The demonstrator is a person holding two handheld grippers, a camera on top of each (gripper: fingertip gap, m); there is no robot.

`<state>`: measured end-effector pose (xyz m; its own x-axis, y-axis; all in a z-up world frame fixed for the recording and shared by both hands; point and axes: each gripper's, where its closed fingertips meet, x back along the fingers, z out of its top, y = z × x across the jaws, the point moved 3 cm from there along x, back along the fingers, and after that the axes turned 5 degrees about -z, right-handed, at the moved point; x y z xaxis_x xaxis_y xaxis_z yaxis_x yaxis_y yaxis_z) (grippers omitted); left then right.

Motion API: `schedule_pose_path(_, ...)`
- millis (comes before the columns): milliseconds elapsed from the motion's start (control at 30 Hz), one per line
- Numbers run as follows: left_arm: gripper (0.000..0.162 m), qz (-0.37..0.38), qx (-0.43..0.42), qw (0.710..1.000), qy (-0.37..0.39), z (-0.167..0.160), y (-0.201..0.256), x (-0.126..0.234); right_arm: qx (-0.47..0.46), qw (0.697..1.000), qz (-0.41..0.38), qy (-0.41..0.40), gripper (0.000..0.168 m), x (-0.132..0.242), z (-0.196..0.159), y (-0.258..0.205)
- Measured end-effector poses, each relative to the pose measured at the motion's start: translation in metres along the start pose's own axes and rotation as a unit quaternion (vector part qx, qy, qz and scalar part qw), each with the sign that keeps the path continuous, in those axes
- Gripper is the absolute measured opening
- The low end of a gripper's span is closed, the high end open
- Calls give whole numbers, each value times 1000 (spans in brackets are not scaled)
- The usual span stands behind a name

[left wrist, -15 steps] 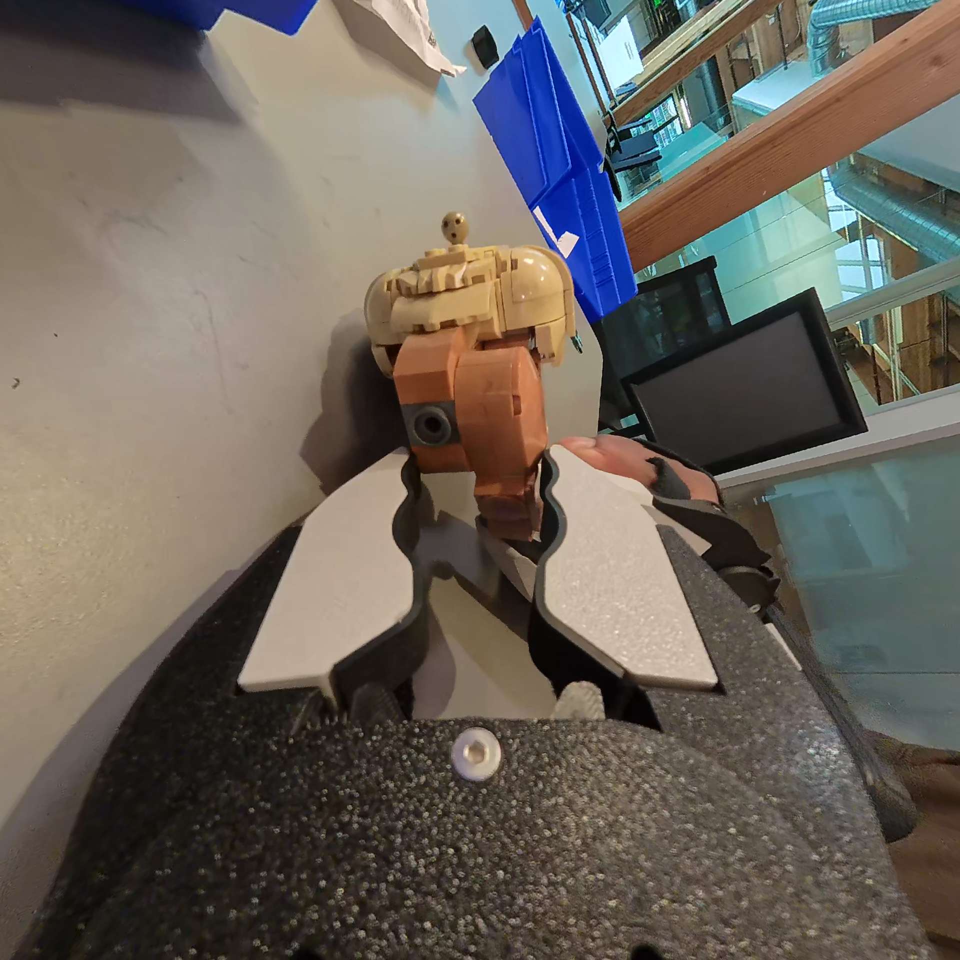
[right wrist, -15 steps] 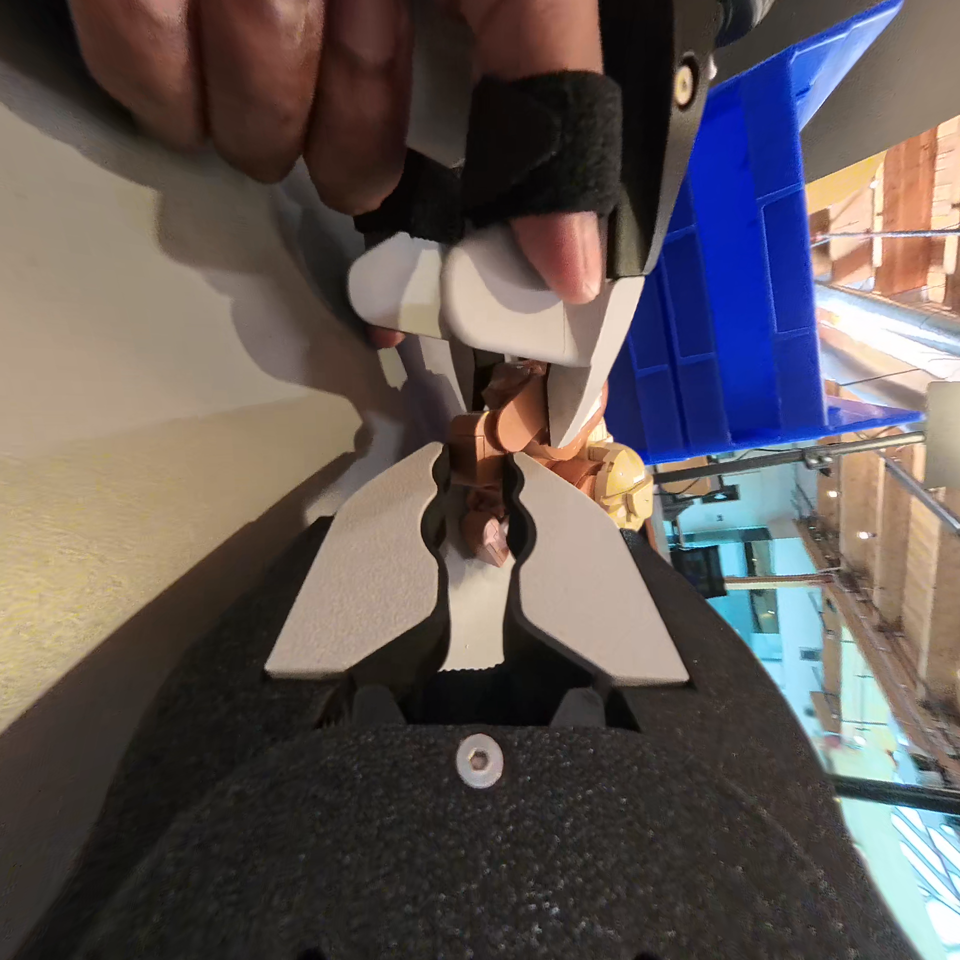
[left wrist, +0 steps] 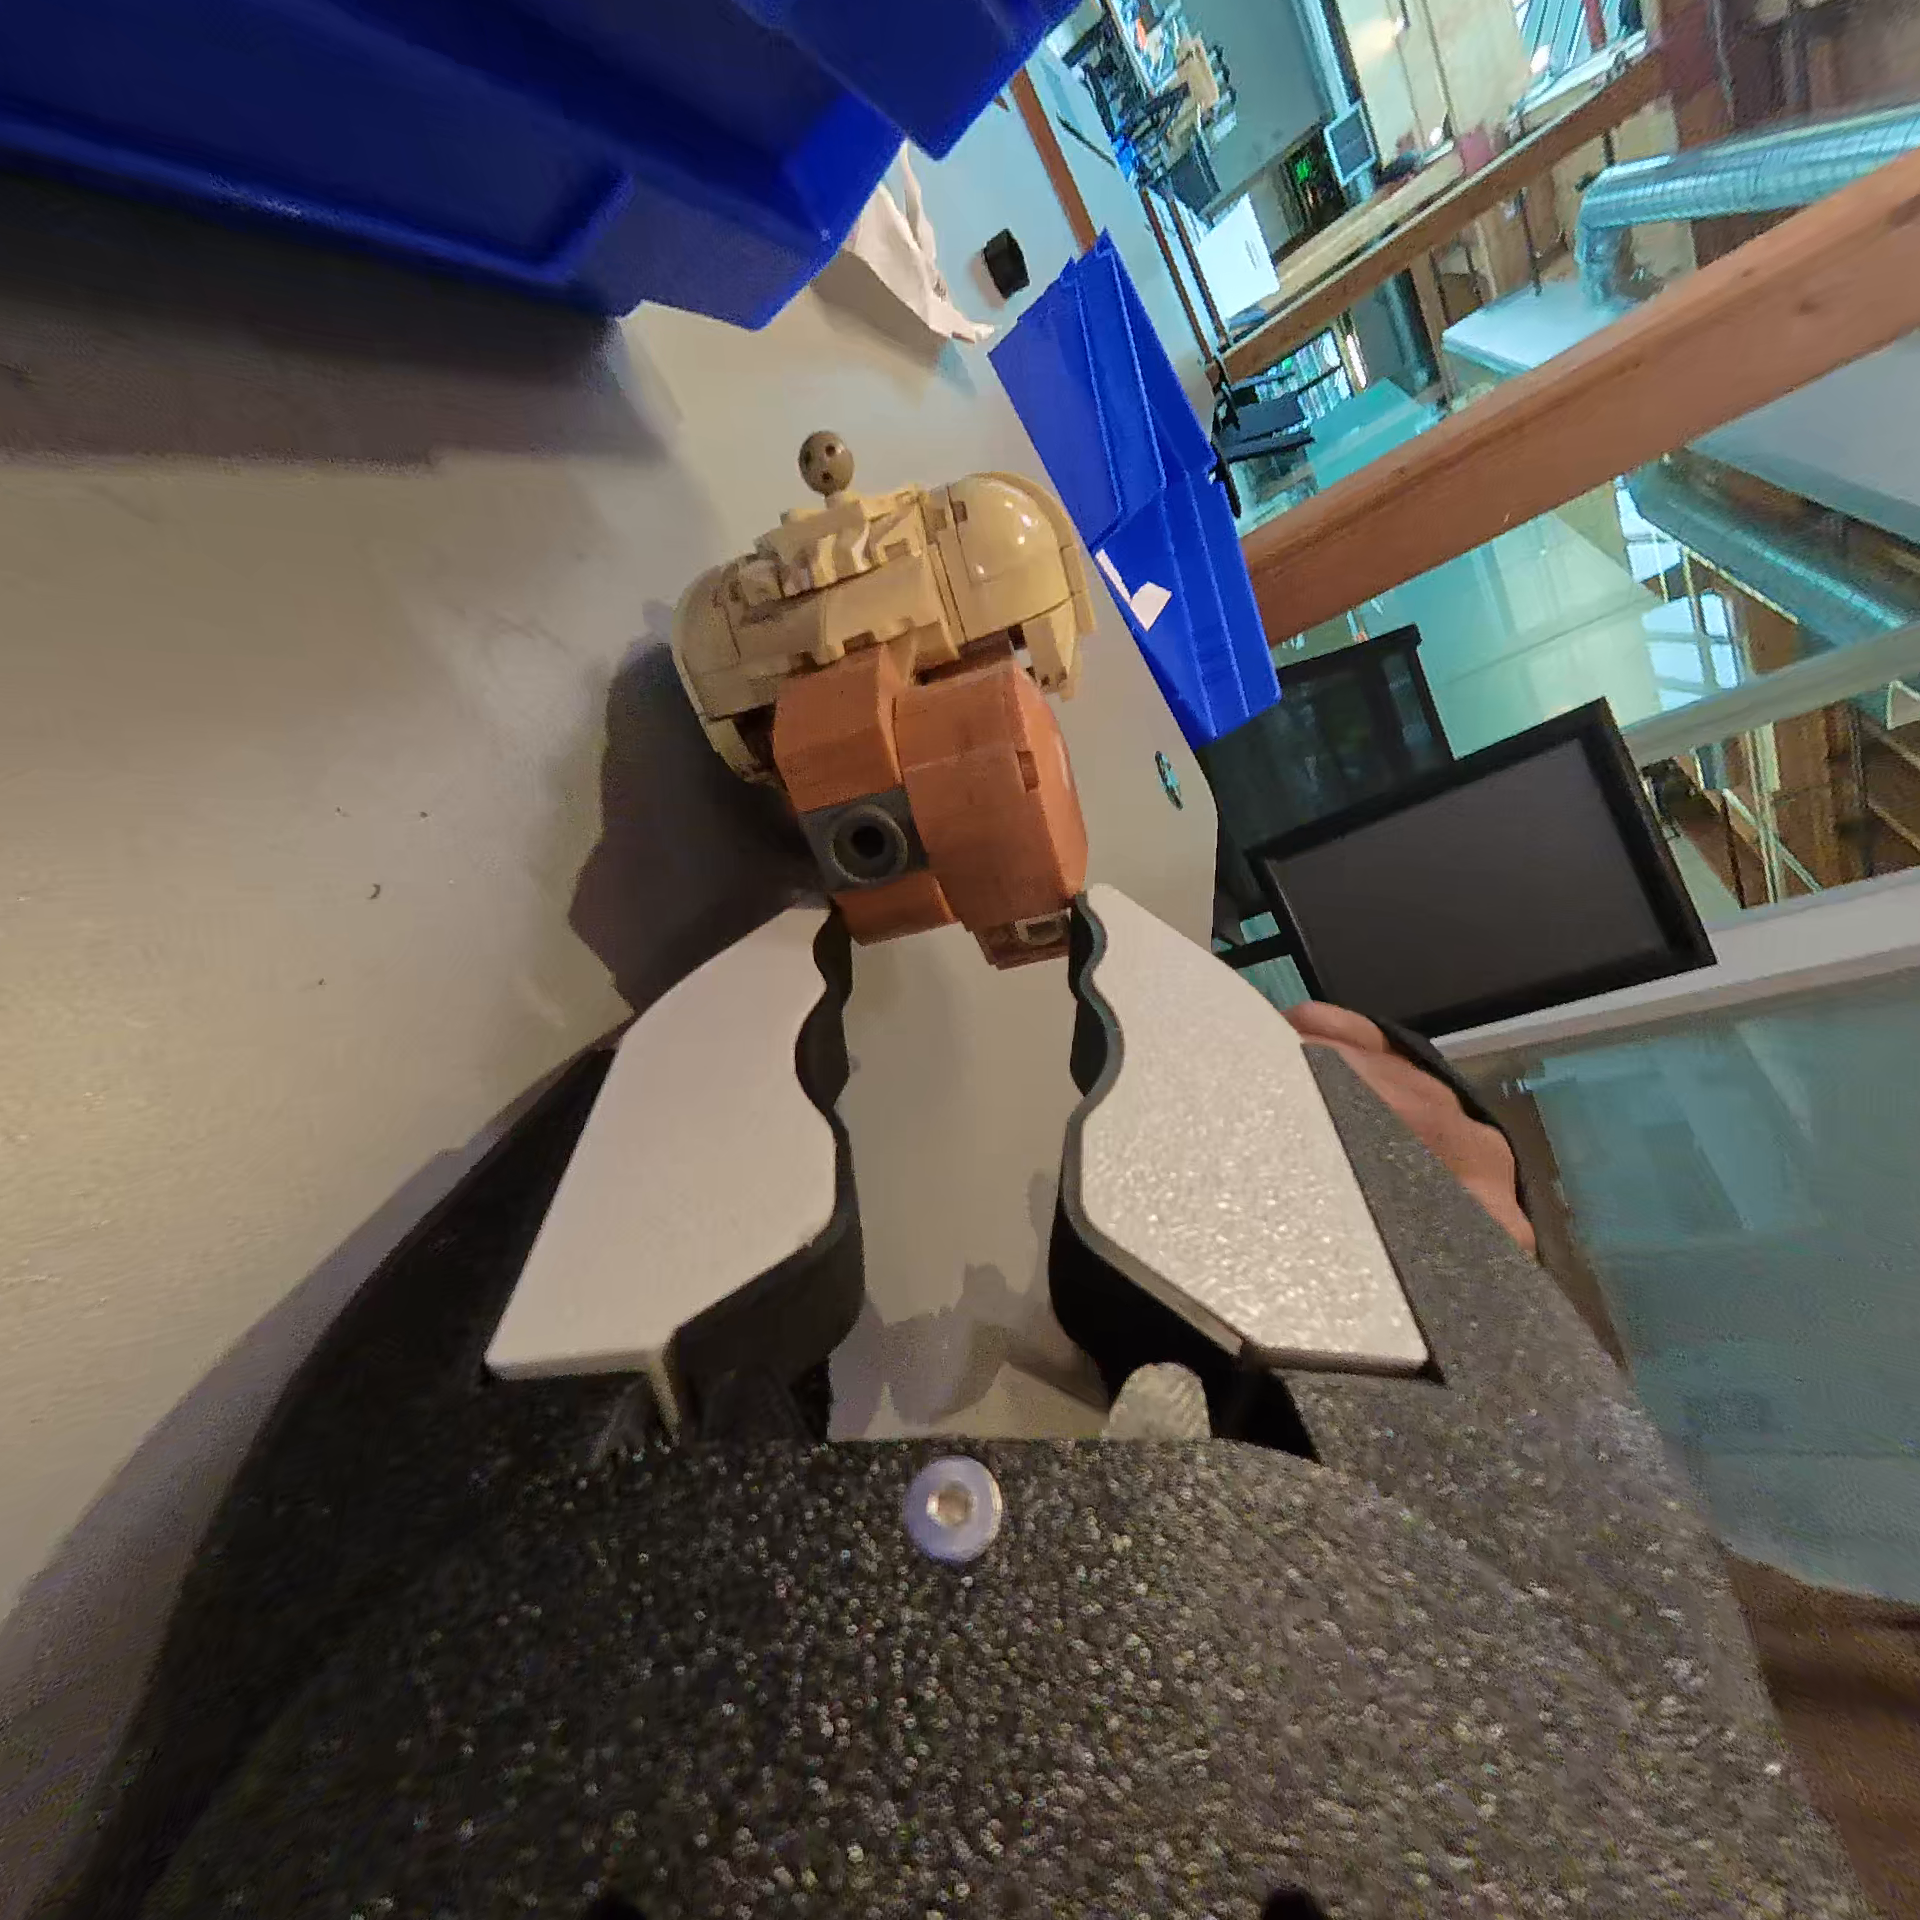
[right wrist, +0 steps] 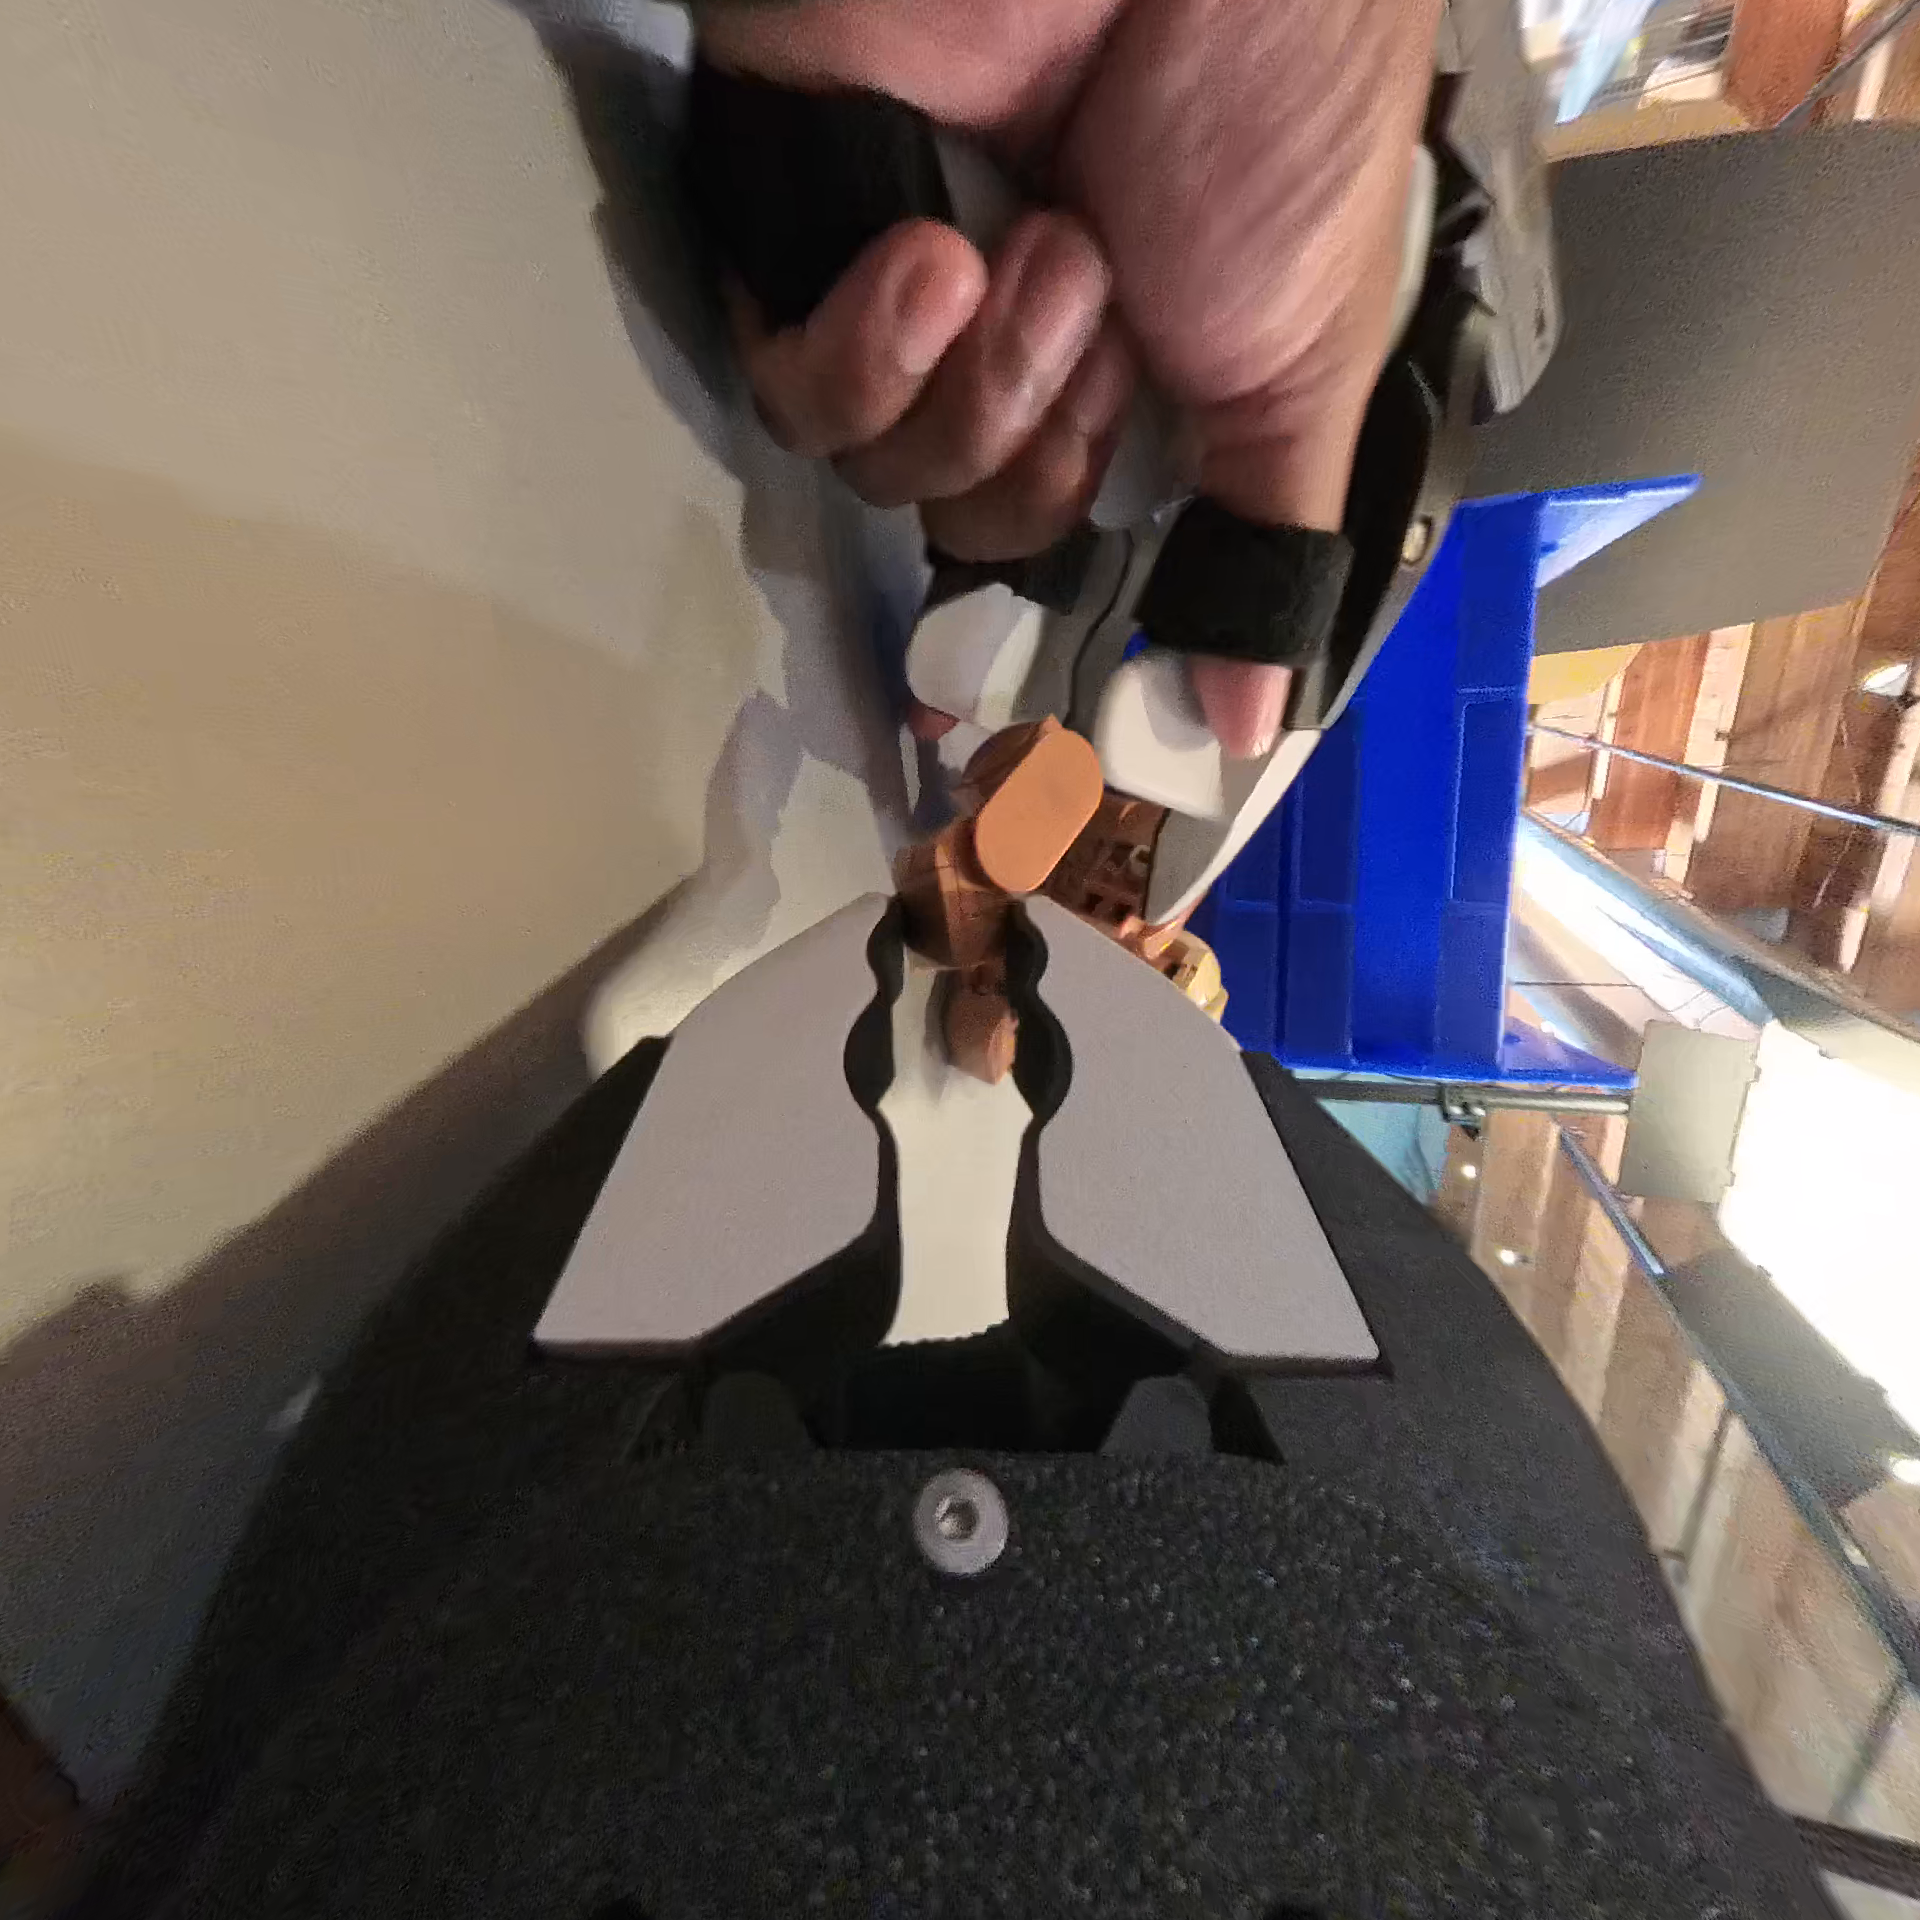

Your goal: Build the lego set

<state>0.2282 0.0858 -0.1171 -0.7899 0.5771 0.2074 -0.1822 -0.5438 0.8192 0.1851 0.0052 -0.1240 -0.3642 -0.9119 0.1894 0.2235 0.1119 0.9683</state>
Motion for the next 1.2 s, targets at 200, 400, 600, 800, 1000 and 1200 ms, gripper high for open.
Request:
schedule_pose_path(200, 42, -5, -29, 999, -26, -7, 7, -7, -48, 999, 9, -5, 19, -1, -13, 2)
schedule_pose_path(400, 50, 9, -59, 998, -32, -8, 9, -11, -91, 996, 17, -6, 19, 4, -26, 7)
schedule_pose_path(600, 59, 0, -65, 998, -5, -2, 17, 4, -118, 993, 21, -10, 19, 11, -38, 11)
schedule_pose_path(800, 60, -7, -75, 997, 32, 0, 27, 32, -165, 986, 14, 5, 19, 16, -41, 23)
schedule_pose_path(1000, 54, -67, -200, 977, 21, -13, 61, 65, -329, 934, 41, 131, 19, 14, -3, 46)
schedule_pose_path(1200, 41, -108, -288, 951, 33, -24, 84, 82, -440, 853, 89, 266, 19, 6, 44, 65)
